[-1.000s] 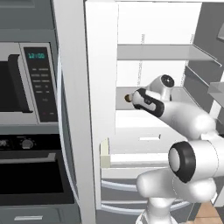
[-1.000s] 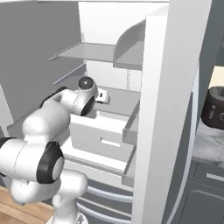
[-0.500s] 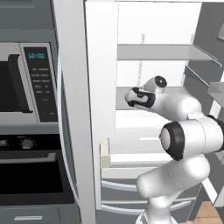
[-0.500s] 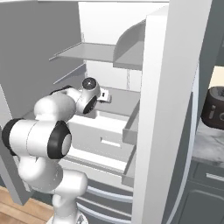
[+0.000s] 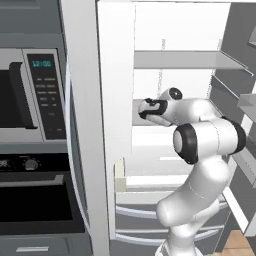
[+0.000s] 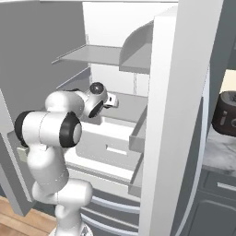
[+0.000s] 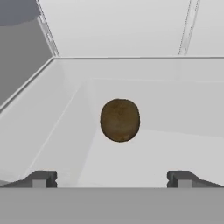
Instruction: Retrieve the banana and kiwi from the fridge and place them into the bowl on the dining table.
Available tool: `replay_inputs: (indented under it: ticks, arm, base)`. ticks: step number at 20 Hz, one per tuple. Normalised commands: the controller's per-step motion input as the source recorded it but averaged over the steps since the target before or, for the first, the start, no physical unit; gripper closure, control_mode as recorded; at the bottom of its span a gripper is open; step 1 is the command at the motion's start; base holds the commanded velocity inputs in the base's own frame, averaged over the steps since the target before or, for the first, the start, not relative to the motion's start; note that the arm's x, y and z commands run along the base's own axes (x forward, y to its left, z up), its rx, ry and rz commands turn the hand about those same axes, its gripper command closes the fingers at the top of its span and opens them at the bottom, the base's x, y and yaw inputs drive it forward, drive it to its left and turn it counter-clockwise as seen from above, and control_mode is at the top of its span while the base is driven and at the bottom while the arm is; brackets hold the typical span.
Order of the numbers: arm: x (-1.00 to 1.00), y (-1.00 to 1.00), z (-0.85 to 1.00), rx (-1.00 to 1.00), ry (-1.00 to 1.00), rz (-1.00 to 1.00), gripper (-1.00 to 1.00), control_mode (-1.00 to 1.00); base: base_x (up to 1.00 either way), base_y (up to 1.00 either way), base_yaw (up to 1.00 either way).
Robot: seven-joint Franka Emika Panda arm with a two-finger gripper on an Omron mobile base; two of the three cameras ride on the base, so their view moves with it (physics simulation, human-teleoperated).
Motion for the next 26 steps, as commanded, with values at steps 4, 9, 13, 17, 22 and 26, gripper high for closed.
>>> replay_inputs:
  ticks: [4,9,13,17,22,26]
  arm:
    - [0.47,0.00,-0.22,0.00,0.00,0.00,-1.00,-1.00]
    - [0.44,0.00,-0.25,0.00,0.01,0.00,-1.00,-1.00]
    - [0.48,0.00,-0.23,0.00,0.00,0.00,-1.00,-1.00]
    - [0.51,0.00,-0.18,0.00,0.00,0.00,-1.00,-1.00]
    - [0.46,0.00,-0.24,0.00,0.02,0.00,-1.00,-1.00]
    - [0.18,0.01,-0.41,0.00,0.09,0.00,-1.00,-1.00]
  base:
    - [0.00,0.00,0.00]
    - [0.00,0.00,0.00]
    - [0.00,0.00,0.00]
    - [0.00,0.00,0.00]
    - [0.00,0.00,0.00]
    - [0.00,0.00,0.00]
